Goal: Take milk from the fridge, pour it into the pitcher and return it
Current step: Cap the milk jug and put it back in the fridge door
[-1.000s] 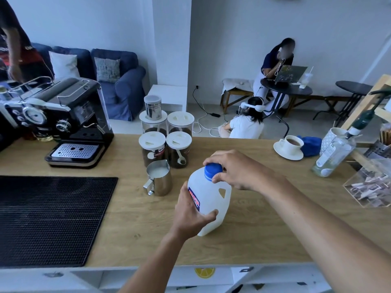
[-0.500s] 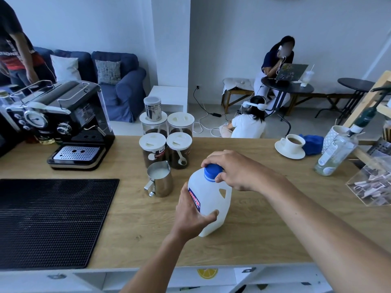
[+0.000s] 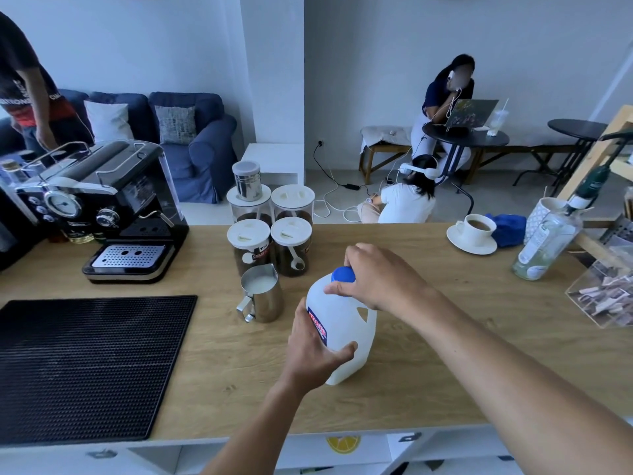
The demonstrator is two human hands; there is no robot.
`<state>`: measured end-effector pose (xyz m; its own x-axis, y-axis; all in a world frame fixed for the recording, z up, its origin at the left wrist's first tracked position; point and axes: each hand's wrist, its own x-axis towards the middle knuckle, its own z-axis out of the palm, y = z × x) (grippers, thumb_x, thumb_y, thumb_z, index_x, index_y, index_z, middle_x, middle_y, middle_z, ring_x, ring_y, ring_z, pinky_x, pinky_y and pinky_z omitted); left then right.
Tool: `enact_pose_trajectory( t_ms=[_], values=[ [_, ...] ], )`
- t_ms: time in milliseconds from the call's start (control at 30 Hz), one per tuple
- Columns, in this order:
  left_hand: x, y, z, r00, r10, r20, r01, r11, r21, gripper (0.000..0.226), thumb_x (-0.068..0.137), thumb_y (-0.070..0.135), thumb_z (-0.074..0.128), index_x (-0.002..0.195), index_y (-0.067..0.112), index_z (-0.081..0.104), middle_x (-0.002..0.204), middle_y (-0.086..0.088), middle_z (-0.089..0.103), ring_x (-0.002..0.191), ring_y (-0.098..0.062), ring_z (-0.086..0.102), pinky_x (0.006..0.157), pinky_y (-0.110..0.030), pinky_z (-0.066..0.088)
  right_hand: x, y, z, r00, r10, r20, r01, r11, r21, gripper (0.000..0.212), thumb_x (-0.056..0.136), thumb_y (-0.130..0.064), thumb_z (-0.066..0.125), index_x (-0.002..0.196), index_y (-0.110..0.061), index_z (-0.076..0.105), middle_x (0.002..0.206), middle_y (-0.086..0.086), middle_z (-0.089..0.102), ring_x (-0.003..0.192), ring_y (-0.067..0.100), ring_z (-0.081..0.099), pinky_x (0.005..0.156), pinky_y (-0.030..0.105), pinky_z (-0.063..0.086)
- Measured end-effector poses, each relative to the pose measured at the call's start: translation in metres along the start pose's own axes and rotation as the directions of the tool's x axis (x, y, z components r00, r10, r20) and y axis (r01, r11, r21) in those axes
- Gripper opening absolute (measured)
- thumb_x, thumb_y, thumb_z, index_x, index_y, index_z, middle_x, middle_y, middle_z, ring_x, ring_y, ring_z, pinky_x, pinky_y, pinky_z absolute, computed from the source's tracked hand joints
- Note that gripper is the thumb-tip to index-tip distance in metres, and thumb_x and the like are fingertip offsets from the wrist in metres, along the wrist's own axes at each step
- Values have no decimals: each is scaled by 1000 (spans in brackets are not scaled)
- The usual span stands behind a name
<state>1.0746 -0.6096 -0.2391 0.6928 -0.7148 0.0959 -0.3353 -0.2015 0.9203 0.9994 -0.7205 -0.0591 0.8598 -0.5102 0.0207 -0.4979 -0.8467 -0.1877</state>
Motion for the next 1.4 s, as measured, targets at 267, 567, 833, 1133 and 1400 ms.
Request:
enact_pose_trajectory(
  t_ms=[267, 567, 833, 1133, 1400],
  values=[
    [2, -2, 0, 1000, -18, -3, 18, 1000, -7, 103, 54, 49, 86, 137, 37, 27, 131, 22, 44, 124, -4, 49, 100, -41, 49, 4, 12, -4, 999, 9, 52, -16, 990, 137, 57, 85, -69, 44, 113, -22, 58, 114, -9, 53, 99, 18, 57, 82, 38, 47],
    [2, 0, 0, 1000, 6, -16, -5, 1000, 15, 99, 57, 49, 83, 137, 37, 26, 132, 21, 43, 123, 0, 47, 99, -38, 49, -1, 14, 16, 995, -41, -89, 37, 998, -50, 44, 83, -61, 56, 105, -23, 59, 101, -7, 58, 88, 19, 59, 70, 33, 44],
    [1, 4, -1, 1000, 20, -10, -19, 999, 37, 97, 56, 48, 83, 134, 42, 25, 131, 20, 40, 122, -2, 46, 99, -39, 49, -2, 15, 15, 991, -132, 2, 132, 987, 87, 48, 89, -50, 58, 126, -20, 53, 107, -8, 41, 82, 23, 56, 72, 37, 48],
    [1, 5, -4, 999, 32, 3, -32, 999, 35, 94, 57, 46, 81, 131, 45, 23, 126, 28, 37, 120, 4, 44, 98, -31, 48, -3, 3, 40, 969, -53, -242, 66, 997, 46, 47, 90, -52, 54, 116, -14, 59, 103, 0, 47, 100, 21, 51, 72, 30, 40],
    [4, 2, -7, 998, 25, 57, -27, 999, 37, 98, 56, 44, 83, 135, 38, 25, 132, 15, 39, 123, -2, 44, 102, -32, 46, -9, 19, 30, 984, -134, -119, 152, 974, 166, 42, 88, -51, 58, 119, -21, 57, 99, -8, 43, 86, 17, 51, 70, 33, 45]
  ],
)
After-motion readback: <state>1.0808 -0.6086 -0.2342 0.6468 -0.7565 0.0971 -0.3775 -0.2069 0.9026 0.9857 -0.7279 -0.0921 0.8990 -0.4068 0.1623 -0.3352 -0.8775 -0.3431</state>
